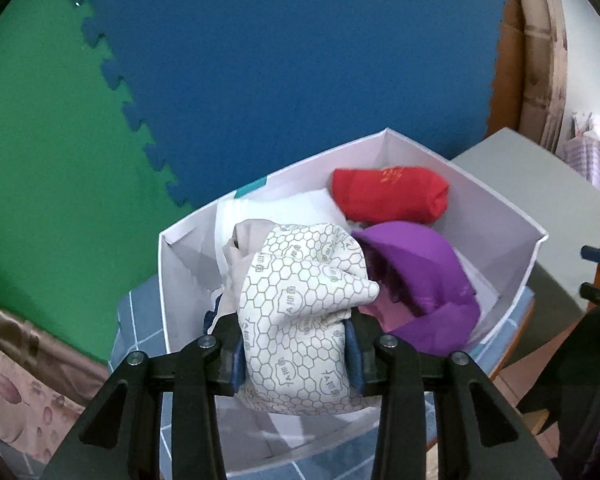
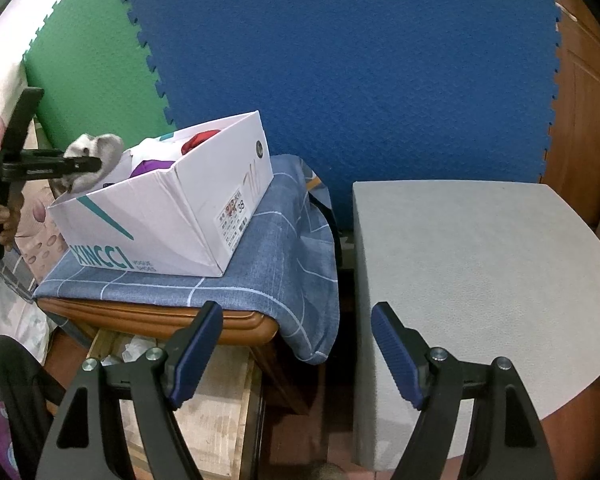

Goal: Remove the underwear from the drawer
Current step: 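Carry the hexagon-print sock into the shoe box and open the left gripper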

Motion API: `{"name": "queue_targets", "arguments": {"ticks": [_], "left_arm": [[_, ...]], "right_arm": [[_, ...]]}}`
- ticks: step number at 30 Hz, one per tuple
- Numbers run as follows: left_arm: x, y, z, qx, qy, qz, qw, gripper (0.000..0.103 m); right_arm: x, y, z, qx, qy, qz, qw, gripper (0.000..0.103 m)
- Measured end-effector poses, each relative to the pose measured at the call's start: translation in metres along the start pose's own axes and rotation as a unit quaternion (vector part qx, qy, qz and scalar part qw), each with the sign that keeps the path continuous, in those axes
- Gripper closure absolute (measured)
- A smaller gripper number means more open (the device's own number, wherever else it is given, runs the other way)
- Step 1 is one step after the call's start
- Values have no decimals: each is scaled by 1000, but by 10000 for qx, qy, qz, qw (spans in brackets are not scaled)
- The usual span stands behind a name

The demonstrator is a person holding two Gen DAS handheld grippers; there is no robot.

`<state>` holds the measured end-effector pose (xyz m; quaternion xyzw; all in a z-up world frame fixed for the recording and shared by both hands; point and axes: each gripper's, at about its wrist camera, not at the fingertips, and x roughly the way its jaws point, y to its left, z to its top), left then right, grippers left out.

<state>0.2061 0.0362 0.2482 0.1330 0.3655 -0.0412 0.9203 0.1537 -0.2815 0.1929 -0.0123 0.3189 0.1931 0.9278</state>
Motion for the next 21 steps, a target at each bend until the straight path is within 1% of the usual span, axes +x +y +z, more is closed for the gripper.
{"name": "queue_targets", "arguments": {"ticks": [4,7,11,13,16,18,19,21], "left_arm": [[17,-4,3,-39,147,54,9999,67],[22,-6,2,-93,204,72,9997,66],[29,-13,2,-50,233,113,9997,63],[33,-19,3,-39,252,121,9996,58],[30,-14,-3,-107,215,179,9996,51],[26,-14,-3,-172,70,264,9995,37],[22,-14,-4,-213,-38,318,9993,35],[14,-9,-5,-363,-225,358,9984,19]], "right_arm": [[1,1,-1,-33,15,-3,10000,24],[1,1,-1,-38,27,-2,10000,24],[1,1,-1,-41,30,-3,10000,24],[1,2,0,-52,33,-8,10000,24],[1,2,-1,-71,39,-20,10000,24],[1,2,-1,-69,45,-25,10000,24],[1,1,-1,-68,47,-26,10000,24],[1,1,-1,-69,49,-28,10000,24]]}}
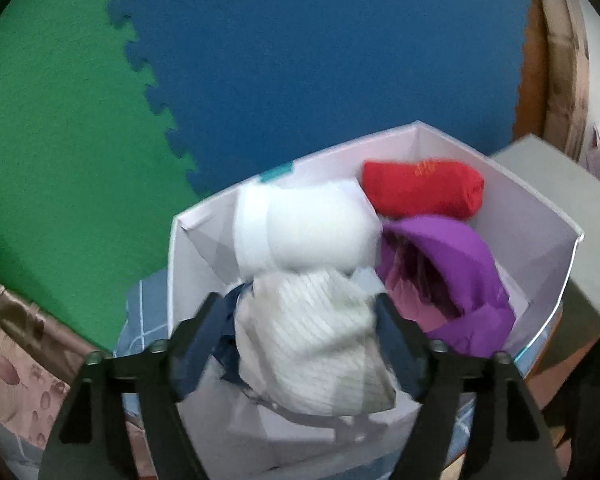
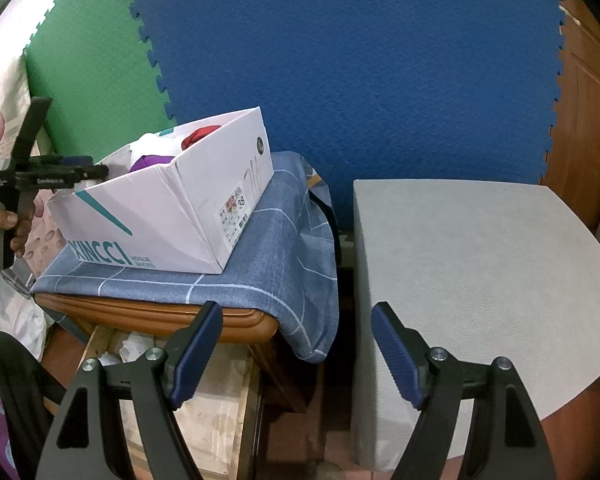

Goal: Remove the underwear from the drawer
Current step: 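Carry the hexagon-print sock into the shoe box and open the left gripper, then reach the right gripper down into the drawer toward the white rolled sock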

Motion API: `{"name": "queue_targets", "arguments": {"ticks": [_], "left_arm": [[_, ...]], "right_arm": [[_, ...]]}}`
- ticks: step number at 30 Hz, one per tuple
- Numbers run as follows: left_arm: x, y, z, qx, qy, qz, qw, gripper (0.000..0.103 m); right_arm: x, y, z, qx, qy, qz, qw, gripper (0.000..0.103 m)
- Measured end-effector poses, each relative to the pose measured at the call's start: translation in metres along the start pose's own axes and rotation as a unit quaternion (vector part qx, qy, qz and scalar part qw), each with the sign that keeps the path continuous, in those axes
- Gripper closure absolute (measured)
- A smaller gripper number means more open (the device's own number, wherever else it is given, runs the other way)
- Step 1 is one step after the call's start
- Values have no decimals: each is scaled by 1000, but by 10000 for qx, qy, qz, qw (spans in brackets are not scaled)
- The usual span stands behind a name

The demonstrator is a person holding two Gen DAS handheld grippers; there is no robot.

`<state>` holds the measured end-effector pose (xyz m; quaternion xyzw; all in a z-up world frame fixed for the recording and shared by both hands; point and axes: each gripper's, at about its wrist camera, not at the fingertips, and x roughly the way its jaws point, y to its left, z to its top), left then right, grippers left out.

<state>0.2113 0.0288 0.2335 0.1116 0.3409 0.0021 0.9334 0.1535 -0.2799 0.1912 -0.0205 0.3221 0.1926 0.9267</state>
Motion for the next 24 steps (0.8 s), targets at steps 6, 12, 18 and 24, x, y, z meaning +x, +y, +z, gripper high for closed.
{"name": "queue_targets", "arguments": {"ticks": [6,12,18,24], "left_arm": [[-31,18,-3,-536,-517,-26,9972,15],[-75,50,-41,-998,-1006,320,9894,8],[-113,88,-112,-1432,-894,765,9827,4],[-130,114,-188,-1695,-544,1472,9730,1]], "right_arm": [[2,0,0,-40,19,-23,10000,24],[3,1,0,-108,38,-58,9999,24],[3,7,-1,-242,34,-135,9996,24],[3,32,-3,-740,71,81,9972,24]]}}
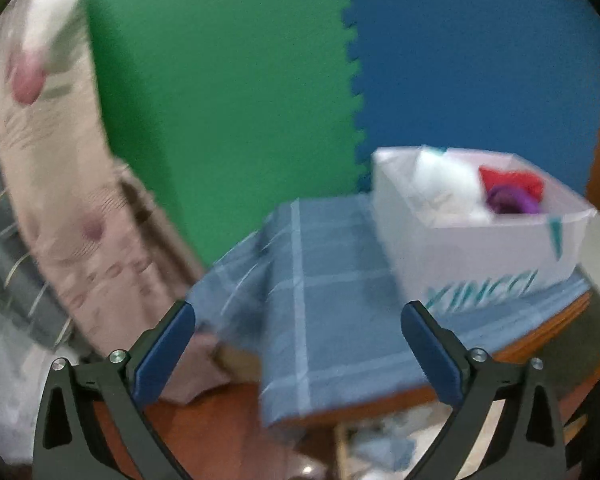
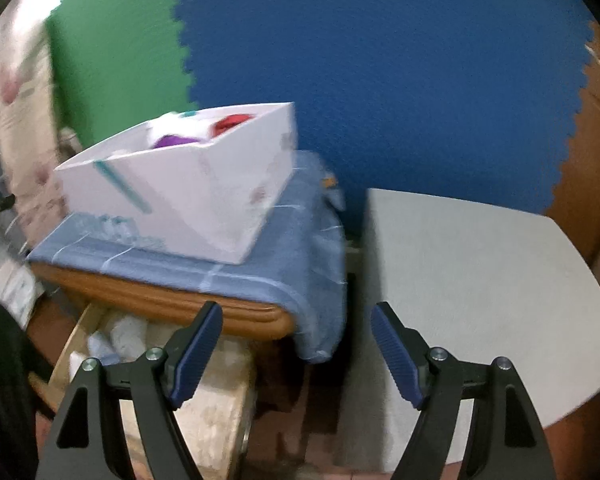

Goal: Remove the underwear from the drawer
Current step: 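Reach the right gripper down into the drawer toward the white rolled sock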

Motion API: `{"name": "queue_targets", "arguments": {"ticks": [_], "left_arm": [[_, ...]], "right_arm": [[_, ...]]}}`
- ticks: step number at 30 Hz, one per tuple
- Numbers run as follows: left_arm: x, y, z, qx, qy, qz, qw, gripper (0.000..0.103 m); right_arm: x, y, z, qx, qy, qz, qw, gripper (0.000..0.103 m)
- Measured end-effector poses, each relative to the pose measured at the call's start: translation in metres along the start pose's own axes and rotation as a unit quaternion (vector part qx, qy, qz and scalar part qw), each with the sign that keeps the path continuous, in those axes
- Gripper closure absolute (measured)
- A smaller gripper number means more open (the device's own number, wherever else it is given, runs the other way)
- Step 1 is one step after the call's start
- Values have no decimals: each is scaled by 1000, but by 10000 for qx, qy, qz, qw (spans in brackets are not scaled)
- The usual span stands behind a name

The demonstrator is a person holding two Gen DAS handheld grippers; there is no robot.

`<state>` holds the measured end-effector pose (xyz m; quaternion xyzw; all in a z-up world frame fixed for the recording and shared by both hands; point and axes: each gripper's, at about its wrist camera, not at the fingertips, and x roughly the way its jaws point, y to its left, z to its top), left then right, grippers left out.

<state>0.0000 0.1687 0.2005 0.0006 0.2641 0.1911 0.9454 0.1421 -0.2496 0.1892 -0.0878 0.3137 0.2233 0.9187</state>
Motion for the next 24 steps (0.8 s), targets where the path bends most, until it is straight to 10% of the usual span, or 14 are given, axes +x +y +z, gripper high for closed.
{"name": "queue_targets", "arguments": {"ticks": [4,11,17,24], "left_arm": [[-7,13,-27,-226,46,199,9995,1],[-4,22,-31,-480,96,394,9980,0],[-10,52,-38,-1125,60,223,9934,0],[-12,104,-52,-2343,-15,-175,9720,1]], "right_arm": [[21,45,-5,-140,694,920,9932,24],[85,182,-34,-144,2307,2730,9338,24],[139,272,-68,-763,3324,2844,8960,24],[178,318,-88,-1295,3806,2416,8832,24]]}}
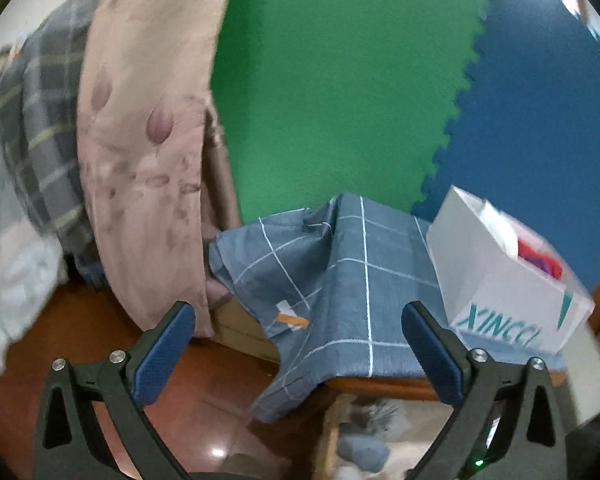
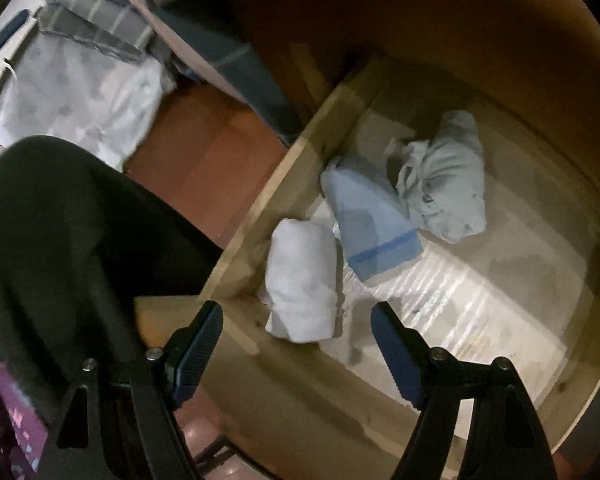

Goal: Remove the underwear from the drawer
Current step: 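Reach the right gripper down into the drawer toward the white rolled sock, then grasp the white rolled sock with the right gripper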

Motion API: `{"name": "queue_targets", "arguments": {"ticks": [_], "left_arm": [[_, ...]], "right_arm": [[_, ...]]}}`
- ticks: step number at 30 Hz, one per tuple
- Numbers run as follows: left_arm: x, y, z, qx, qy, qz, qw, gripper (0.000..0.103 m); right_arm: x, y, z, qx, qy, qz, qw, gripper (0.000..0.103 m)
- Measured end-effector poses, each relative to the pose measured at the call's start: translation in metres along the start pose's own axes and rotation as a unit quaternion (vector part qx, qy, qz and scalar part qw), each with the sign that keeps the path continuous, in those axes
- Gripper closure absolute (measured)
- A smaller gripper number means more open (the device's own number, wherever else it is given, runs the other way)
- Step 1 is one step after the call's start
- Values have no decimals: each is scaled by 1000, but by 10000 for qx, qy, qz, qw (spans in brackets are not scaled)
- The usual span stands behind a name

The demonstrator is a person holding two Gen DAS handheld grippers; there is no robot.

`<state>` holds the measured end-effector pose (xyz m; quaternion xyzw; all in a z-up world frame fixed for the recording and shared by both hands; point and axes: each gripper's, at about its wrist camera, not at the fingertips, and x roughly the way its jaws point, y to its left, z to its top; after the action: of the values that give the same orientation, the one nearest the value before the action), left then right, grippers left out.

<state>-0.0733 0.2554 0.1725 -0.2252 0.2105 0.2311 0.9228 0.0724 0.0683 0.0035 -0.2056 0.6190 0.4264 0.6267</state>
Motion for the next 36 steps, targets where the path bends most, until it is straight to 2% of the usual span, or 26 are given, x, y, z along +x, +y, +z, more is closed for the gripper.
{"name": "queue_targets", "arguments": {"ticks": [5,9,13,15,20,24,28,36], "left_arm": [[-2,37,0,-1047,-120,-75,9944,1],[0,49,-2,-1436,-73,62,9896,1],[0,44,-1,-1321,-68,189,9910,1],[0,39,-1,-1174,-84,219,9928,1],[1,27,-1,-845,-78,306,9959,1],[1,27,-1,-847,-67,301,9959,1],[2,27,-2,-945,-61,275,9951,1],[1,22,-2,-753,-78,346,9965,1]], "right_arm": [[22,1,9,-18,280,-175,9995,24],[40,5,16,-67,559,-264,9981,25],[60,11,20,-183,911,-318,9952,25],[67,11,21,-124,1032,-201,9944,25],[75,7,30,14,1165,-275,9928,30],[82,0,30,46,1242,-310,9918,38],[90,7,32,-54,1304,-347,9908,38],[119,22,36,-327,1666,-593,9837,39]]}}
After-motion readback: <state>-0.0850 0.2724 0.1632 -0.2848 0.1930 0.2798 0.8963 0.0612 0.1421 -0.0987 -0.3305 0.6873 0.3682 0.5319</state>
